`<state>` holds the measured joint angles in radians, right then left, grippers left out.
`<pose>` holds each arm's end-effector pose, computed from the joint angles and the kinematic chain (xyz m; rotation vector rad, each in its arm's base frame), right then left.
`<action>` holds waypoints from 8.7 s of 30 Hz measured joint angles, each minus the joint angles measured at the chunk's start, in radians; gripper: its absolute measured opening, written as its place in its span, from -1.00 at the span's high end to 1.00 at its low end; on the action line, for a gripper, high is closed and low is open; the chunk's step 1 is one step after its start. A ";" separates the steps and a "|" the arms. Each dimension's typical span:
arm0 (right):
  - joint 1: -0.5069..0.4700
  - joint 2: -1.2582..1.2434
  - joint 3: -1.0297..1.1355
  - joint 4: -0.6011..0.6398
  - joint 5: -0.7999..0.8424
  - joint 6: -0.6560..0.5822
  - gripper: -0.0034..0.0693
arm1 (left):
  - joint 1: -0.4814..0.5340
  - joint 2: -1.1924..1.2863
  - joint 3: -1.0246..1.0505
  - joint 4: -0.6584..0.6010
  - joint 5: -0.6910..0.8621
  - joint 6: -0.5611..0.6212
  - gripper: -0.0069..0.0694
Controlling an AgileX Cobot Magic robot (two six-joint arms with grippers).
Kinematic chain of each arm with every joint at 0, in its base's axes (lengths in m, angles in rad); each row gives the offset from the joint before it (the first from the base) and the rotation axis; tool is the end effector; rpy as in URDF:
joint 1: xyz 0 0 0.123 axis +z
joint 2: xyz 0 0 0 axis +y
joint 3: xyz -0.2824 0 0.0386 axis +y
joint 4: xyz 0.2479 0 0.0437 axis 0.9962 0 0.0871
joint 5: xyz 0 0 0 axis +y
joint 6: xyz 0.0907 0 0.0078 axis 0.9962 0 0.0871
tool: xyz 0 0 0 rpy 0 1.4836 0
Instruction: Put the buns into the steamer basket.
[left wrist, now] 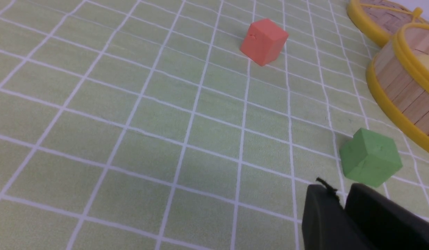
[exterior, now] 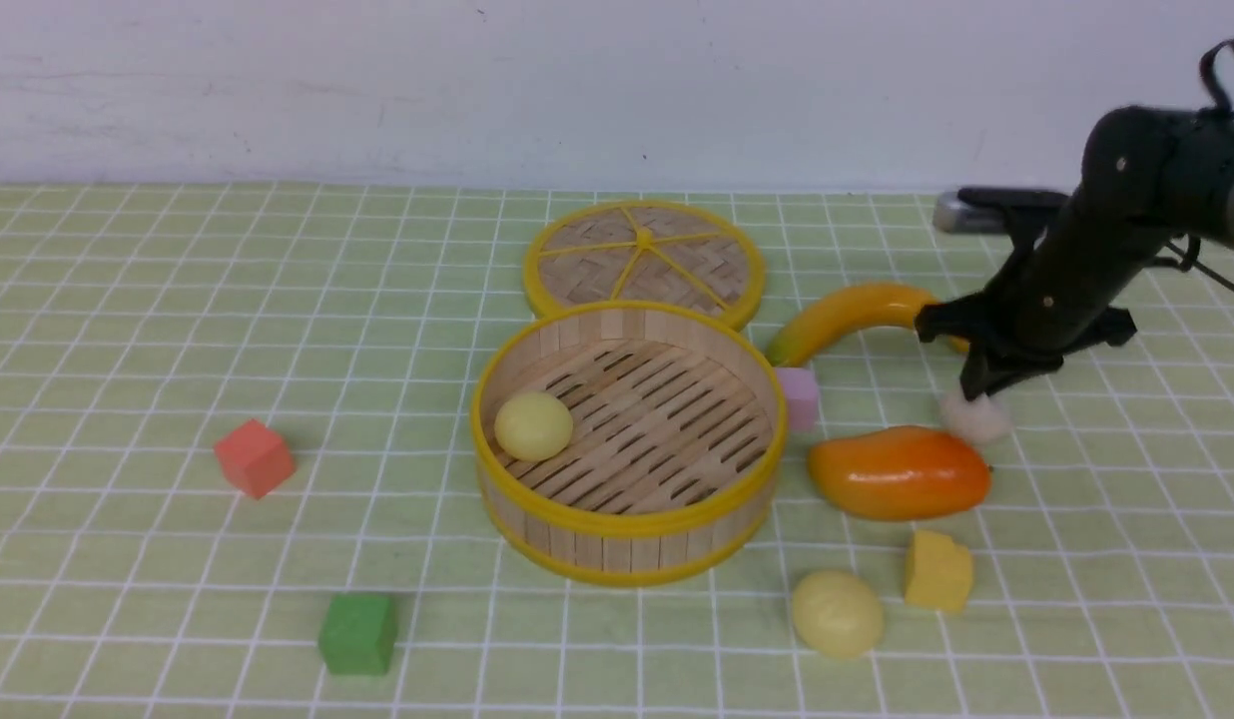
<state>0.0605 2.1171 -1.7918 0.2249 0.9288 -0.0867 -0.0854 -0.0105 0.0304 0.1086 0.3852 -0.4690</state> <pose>0.4628 0.0443 0.2244 -0.0668 2.7228 0.2764 0.0525 -0.0008 0.1690 -0.2949 1.8724 -0.2715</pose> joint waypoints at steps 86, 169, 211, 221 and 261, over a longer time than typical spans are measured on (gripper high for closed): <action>0.418 -0.369 0.448 0.022 -0.119 -0.066 0.92 | 0.000 0.000 0.000 0.000 0.001 0.000 0.45; -0.054 -1.948 1.172 -0.270 -0.139 0.196 0.91 | 0.000 0.000 0.000 0.000 0.001 0.000 0.24; -0.091 -2.128 1.813 -0.261 -0.554 0.196 0.82 | 0.000 0.000 0.000 0.000 0.001 0.000 0.20; -0.091 -2.128 1.813 -0.261 -0.550 0.196 0.78 | 0.000 0.000 0.000 0.000 0.001 0.000 0.20; -0.091 -2.128 1.812 -0.261 -0.546 0.196 0.64 | 0.000 0.000 0.000 0.000 0.001 0.000 0.20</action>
<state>-0.0305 -0.0109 0.0201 -0.0364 0.3825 0.1091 -0.0854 -0.0105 0.0304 0.1086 0.3863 -0.4690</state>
